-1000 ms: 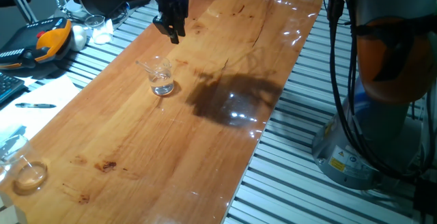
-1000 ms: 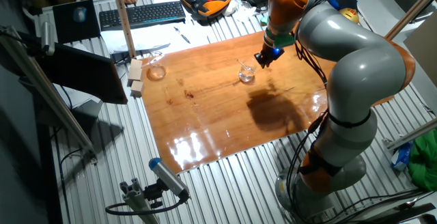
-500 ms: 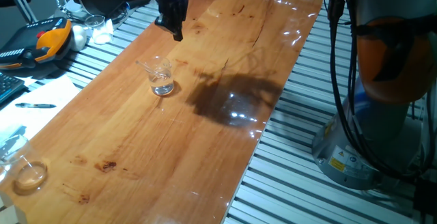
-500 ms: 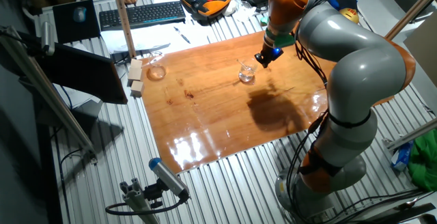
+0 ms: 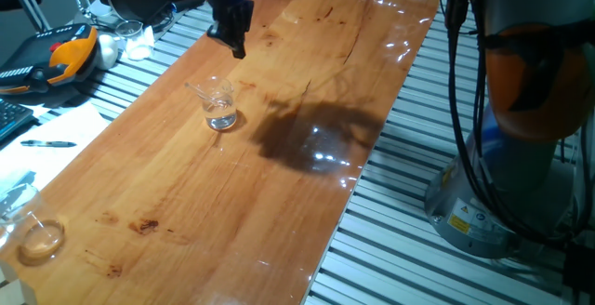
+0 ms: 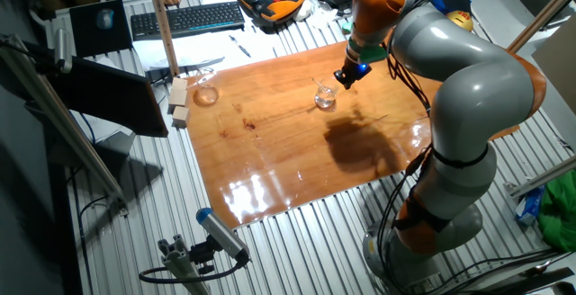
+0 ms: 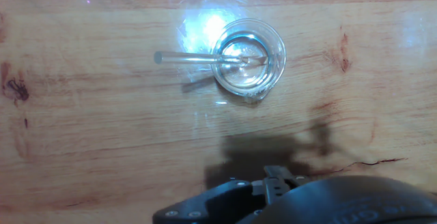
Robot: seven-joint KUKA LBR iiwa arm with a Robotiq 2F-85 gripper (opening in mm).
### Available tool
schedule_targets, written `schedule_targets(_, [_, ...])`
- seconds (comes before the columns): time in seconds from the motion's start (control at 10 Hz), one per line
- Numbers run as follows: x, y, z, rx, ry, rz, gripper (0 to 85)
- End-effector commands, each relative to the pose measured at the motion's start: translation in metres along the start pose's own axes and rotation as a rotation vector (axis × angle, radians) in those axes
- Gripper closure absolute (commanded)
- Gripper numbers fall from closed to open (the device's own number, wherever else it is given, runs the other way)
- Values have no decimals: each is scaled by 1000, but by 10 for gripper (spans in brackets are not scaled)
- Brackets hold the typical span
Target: Stir the beaker with a glass rod
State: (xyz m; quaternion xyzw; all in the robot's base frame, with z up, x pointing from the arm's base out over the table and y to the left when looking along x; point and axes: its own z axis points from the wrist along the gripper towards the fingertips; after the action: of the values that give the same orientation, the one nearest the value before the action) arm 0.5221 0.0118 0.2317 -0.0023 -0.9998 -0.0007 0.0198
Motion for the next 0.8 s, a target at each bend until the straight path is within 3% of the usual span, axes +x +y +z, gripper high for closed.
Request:
schedule_targets(0.0, [-2,3,0,0,0,4,850])
schedule_targets(0.3, [-5,20,6,31,-2,19,850])
schedule_targets(0.7, [-10,36,12,43,-6,39,850])
